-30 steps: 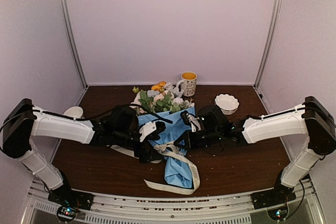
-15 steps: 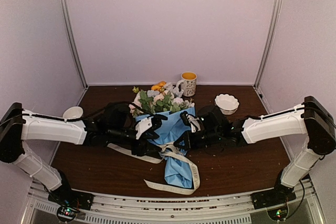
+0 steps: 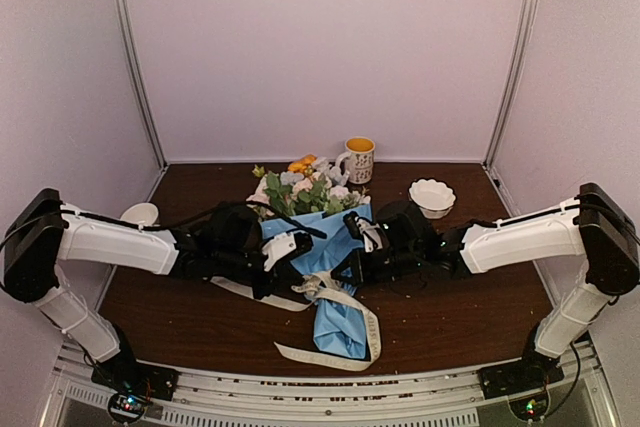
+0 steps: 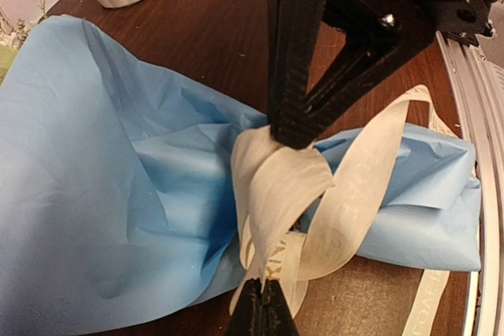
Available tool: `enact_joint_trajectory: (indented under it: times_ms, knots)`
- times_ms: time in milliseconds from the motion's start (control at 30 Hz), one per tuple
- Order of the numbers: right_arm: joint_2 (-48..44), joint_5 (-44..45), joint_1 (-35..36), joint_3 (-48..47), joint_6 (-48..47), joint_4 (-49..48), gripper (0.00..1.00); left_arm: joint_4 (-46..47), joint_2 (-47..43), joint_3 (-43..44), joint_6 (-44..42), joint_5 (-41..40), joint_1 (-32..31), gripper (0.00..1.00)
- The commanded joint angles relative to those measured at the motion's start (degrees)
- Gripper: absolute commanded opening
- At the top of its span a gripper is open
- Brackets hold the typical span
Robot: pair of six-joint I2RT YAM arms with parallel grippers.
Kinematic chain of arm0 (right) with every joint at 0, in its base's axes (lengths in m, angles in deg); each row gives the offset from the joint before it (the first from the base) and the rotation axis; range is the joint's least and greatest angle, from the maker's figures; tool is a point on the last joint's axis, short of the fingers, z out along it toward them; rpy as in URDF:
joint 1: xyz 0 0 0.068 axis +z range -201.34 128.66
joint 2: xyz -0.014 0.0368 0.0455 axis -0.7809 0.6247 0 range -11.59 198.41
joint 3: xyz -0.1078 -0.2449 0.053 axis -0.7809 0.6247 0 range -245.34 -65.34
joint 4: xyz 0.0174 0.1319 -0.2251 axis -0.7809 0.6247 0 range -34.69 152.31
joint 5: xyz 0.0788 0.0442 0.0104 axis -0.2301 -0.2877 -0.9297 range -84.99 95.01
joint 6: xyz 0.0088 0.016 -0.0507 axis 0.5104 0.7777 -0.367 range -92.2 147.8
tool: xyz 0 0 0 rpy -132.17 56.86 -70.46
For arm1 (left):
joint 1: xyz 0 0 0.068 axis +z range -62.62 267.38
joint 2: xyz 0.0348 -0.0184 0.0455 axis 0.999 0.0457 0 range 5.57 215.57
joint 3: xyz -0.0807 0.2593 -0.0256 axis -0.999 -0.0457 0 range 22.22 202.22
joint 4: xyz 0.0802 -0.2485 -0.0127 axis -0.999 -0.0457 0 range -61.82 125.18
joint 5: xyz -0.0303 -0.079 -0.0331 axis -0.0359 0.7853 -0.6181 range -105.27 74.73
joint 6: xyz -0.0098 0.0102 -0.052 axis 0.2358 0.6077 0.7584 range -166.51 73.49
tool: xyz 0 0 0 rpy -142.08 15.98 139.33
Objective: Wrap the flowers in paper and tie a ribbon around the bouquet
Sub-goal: Cross the half-tied ribbon over the folded bouquet.
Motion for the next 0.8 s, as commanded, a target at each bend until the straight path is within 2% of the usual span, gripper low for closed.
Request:
enact_joint_trajectory:
  times_ms: [0,333,767]
  knots:
    - [-0.63,0.36,-0.23,0.65,-0.18,-0.24,0.00,1.89,0.84,-0.53,1.13,-1.47,0.45,0.00]
    - [-2.12,0.48,-0.80,1.98,0.13,-1.17,0.00,-3.70,3.23,-0.92,1.14,-3.29,0.74,0.00]
    - [-4.95,-1.25,-0.93,3.78,0.14,-4.57,0.00,-3.25,4.77,-3.16,2.70,-3.17,0.74,0.00]
